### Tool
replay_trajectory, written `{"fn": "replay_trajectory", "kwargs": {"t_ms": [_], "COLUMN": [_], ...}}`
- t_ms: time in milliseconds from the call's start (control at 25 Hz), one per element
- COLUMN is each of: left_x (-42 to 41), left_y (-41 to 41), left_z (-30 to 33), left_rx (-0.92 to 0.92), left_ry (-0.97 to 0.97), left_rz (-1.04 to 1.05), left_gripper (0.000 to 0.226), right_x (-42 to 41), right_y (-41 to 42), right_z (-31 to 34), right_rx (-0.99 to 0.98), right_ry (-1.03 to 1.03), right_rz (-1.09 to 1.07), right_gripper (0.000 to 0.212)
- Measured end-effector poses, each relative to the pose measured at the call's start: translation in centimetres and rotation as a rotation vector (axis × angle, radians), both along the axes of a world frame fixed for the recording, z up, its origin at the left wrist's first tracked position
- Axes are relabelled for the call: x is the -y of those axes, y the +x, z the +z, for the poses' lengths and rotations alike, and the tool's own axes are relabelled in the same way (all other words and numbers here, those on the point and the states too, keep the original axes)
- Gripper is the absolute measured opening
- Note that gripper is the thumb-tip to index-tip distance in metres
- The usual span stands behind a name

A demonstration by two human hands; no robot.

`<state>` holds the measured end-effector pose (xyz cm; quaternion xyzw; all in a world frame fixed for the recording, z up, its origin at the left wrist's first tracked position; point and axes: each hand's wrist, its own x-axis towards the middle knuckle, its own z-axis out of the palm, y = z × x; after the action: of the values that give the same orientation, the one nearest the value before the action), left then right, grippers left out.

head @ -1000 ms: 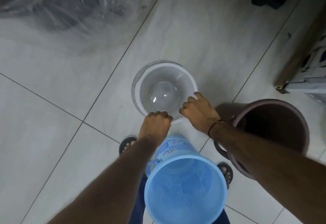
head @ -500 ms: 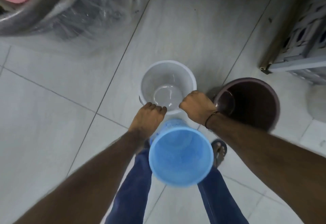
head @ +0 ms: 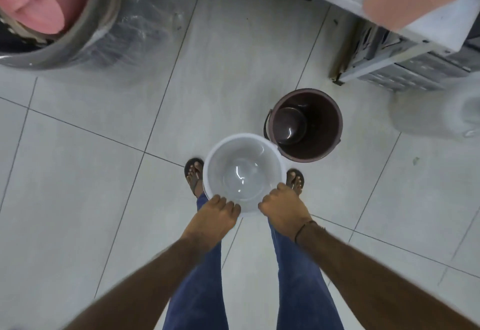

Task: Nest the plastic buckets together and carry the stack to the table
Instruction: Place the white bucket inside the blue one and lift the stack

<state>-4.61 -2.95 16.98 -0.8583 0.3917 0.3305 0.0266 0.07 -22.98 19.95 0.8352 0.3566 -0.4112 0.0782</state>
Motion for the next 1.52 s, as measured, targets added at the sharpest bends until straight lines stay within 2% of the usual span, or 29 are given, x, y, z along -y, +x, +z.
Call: {"fn": "replay_trajectory", "kwargs": {"t_ms": [120,160,280,320,360,400,480,560,640,680,720,760,800,840,920,1000,1080,1200,1400,1520], "left_x": [1.4,1.7,2.6,2.7,2.8,2.8,2.9,3.0,2.2,1.5,0.7,0.0,-0.5,-0.8,-1.1,-1.3,-1.7,-2.1,1.6,6.4], "left_y": [-4.2,-5.6,-7.6,-8.1,-8.4,-8.5,-8.1,-6.0,-2.6,-0.6,1.2,2.8,3.9,4.5,5.4,6.3,7.6,9.5,14.9,18.8], "left_z": [-7.3,-10.5,-17.5,-19.4,-20.7,-21.4,-21.4,-21.1,-22.5,-23.7,-25.0,-26.0,-26.7,-26.8,-25.7,-22.2,-17.2,-9.5,5.6,9.9], "left_rx": [-0.067,-0.079,-0.113,-0.127,-0.127,-0.108,-0.054,0.021,0.135,0.118,0.012,-0.142,-0.309,-0.394,-0.340,-0.272,-0.242,-0.237,-0.238,-0.209], "left_ry": [0.027,0.029,0.061,0.070,0.079,0.045,-0.154,-0.242,-0.128,-0.072,-0.051,-0.042,-0.021,0.011,0.053,0.086,0.111,0.076,-0.018,-0.085], "left_rz": [-0.032,-0.018,0.047,0.073,0.101,0.162,0.387,0.709,1.088,1.240,1.338,1.378,1.362,1.298,1.177,1.132,1.101,1.072,1.008,1.004], "left_gripper": [0.030,0.030,0.030,0.028,0.025,0.022,0.020,0.030,0.057,0.072,0.082,0.082,0.072,0.058,0.043,0.041,0.041,0.045,0.042,0.045], "right_x": [0.7,0.6,0.6,0.8,0.9,1.0,1.7,2.6,3.9,4.6,5.2,5.4,5.3,5.2,5.1,5.4,5.1,5.0,9.4,14.0], "right_y": [-5.3,-6.4,-7.5,-8.1,-8.4,-8.7,-9.3,-8.4,-6.8,-6.2,-5.8,-5.7,-5.4,-5.3,-5.1,-5.4,-3.7,0.4,7.0,11.0], "right_z": [-7.7,-10.3,-16.9,-19.1,-20.4,-21.2,-22.3,-22.8,-24.8,-26.2,-27.7,-28.8,-29.2,-29.4,-29.2,-29.2,-25.0,-14.3,2.2,7.0], "right_rx": [-0.096,-0.081,-0.107,-0.117,-0.107,-0.017,0.152,0.193,0.134,0.066,-0.015,-0.091,-0.139,-0.153,-0.130,-0.115,-0.080,-0.108,-0.110,0.001], "right_ry": [-0.038,-0.054,-0.039,-0.032,-0.018,0.024,0.103,0.095,-0.001,-0.047,-0.083,-0.114,-0.118,-0.105,-0.078,-0.090,-0.074,-0.014,0.021,0.071], "right_rz": [-0.075,-0.054,-0.051,-0.099,-0.153,-0.228,-0.469,-0.876,-1.309,-1.454,-1.525,-1.540,-1.540,-1.545,-1.554,-1.575,-1.583,-1.537,-1.471,-1.476], "right_gripper": [0.030,0.028,0.005,0.011,0.011,0.008,0.018,0.032,0.054,0.063,0.066,0.062,0.054,0.045,0.033,0.029,0.027,0.023,0.047,0.049]}}
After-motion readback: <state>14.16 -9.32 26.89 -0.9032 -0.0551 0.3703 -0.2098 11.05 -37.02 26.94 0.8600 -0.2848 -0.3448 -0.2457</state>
